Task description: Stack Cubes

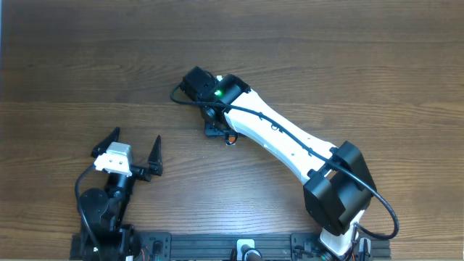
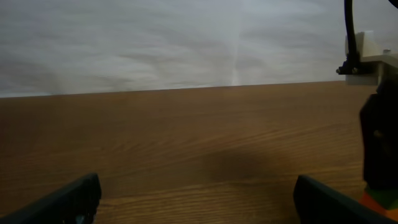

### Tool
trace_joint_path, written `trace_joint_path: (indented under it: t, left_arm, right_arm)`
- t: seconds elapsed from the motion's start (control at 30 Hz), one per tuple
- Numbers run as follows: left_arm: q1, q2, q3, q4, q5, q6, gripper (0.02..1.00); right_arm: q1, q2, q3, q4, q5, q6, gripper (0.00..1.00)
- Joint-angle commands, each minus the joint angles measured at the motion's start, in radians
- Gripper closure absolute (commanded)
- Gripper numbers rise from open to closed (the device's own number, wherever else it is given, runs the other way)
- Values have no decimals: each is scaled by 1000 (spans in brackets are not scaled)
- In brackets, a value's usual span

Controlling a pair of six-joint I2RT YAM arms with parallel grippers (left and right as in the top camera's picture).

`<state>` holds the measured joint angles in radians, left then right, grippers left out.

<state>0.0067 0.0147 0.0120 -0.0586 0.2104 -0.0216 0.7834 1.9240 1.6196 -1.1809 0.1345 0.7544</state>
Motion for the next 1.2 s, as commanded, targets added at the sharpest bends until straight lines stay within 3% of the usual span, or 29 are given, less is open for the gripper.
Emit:
trace_joint_path:
  t: [0.03,0.13,0.23,0.47,0.67,0.77,0.8,0.93,1.07,1.2]
  left_arm:
    - [-5,-8,-6,2,10,18,18]
    - [-5,-8,-6,2,10,18,20]
    - [-5,-8,-6,2,10,18,18]
    - [-5,-8,-6,2,10,18,18]
    - [-5,-8,-6,2,10,18,18]
    - [-5,-8,-6,2,10,18,18]
    - [-5,-8,-6,2,10,18,18]
    - [-5,-8,-6,2,10,18,20]
    - [-5,-8,-6,2,10,18,18]
    - [-5,-8,-6,2,10,18,18]
  right_arm:
    - [-4,14,15,0,17,8,161]
    - [-4,13,15,3,17,8,7]
    - [-9,5,16,18,17,-13,9]
    - [-79,-24,146,63,50,-224,7]
    - [-300,-84,312,104,94,-413,7]
    - [-429,-115,312,93,176,-486,7]
    - [-471,-129,306,64,238,-504,7]
    - [-521,-177,270,6,330,-509,7]
    - [-560,-280,162,55,323,-515,7]
    - [-605,-430,-10,167,259,-563,7]
